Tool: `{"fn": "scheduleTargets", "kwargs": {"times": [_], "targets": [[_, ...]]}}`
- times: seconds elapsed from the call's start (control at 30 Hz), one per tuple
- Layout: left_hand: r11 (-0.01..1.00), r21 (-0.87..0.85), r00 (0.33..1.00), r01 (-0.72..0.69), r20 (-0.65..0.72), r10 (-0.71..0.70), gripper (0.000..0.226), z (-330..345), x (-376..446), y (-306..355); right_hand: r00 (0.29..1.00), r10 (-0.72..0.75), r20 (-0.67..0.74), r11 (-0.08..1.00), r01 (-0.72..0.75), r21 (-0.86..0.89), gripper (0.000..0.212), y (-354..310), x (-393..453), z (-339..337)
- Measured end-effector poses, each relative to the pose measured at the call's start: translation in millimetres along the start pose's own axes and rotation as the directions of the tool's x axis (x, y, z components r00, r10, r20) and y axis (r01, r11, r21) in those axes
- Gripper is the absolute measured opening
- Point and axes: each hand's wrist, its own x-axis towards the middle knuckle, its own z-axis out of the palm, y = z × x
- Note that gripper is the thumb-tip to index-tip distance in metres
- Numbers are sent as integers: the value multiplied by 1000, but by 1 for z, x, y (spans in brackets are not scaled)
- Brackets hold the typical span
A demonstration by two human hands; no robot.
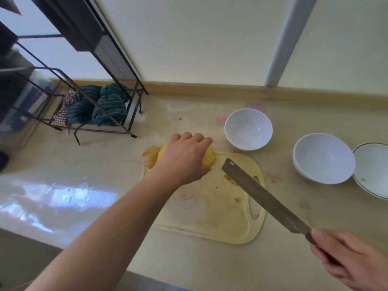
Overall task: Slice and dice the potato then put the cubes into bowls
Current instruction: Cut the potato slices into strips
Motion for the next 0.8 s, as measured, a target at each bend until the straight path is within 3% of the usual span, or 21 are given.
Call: {"fn": "scheduleTargets", "kwargs": {"times": [0.1, 0.27, 0.37, 0.43, 0.57, 0.63, 0.8], "targets": [[997, 82, 997, 4, 75, -10, 76, 10, 18, -2, 998, -37, -55, 998, 33, -57, 90, 7, 3, 1], [999, 50, 998, -19, 58, 16, 65, 15, 27, -7, 992, -74, -99, 990, 61, -131, 91, 7, 5, 8], [995, 74, 998, -62, 14, 61, 59, 11, 23, -5, 992, -55, -118, 990, 39, -138, 93, 5, 1, 11], [998, 32, 994, -62, -90, 64, 61, 8, 11, 0, 986, -42, -159, 994, 25, -105, 97, 9, -2, 13], [962, -268, 928, -49, -368, -56, 63, 24, -47, 20, 960, -13, -281, 1000, 19, 19, 99, 25, -4, 24], [949, -315, 918, 20, -370, -142, 63, 47, -79, 37, 967, -32, -254, 999, 34, 0, 97, 26, -6, 29], [901, -398, 915, 176, -272, -299, 57, 95, -112, 65, 991, -73, -114, 995, 65, -80, 62, 7, 1, 51]]}}
